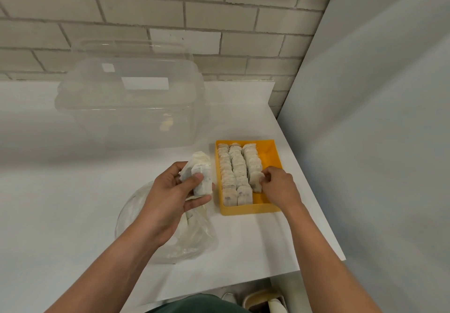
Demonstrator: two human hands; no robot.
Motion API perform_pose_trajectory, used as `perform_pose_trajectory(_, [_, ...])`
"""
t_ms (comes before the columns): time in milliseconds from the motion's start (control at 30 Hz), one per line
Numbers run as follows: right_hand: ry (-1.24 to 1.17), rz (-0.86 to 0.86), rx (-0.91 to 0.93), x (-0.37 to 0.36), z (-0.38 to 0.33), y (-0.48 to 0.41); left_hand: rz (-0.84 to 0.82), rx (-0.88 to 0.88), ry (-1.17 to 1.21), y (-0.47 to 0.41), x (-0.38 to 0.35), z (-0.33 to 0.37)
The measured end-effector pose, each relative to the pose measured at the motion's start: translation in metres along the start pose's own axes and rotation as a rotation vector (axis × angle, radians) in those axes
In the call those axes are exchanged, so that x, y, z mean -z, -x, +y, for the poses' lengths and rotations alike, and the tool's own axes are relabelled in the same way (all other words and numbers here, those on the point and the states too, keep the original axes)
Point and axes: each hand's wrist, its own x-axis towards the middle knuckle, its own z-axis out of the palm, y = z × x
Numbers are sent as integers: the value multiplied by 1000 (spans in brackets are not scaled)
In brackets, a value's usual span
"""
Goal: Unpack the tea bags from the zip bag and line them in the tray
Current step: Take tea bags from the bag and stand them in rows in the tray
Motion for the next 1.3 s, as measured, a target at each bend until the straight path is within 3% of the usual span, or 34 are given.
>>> perform_pose_trajectory(200, [130, -130, -19, 2, -8, 3, -6, -16, 22, 3, 4, 0])
perform_pose_trajectory(900, [161, -23, -78, 4, -13, 5, -49, 25, 60, 6, 5, -4])
perform_pose_trajectory(967, [54, 52, -1, 13, -21, 16, -42, 12, 43, 5, 5, -4])
perform_pose_trajectory(1033, [-267, 99, 85, 22, -38, 34, -29, -2, 18, 6, 5, -3])
perform_pose_trajectory(1133, [-771, -92, 171, 32, -70, 62, -25, -19, -14, 6, 3, -2])
perform_pose_trajectory(1200, [-777, -192, 249, 32, -82, 73, -42, -33, -24, 6, 0, -2])
perform_pose_trajectory(1300, [-724, -134, 303, 30, -88, 75, -73, -36, -15, 5, -4, 0])
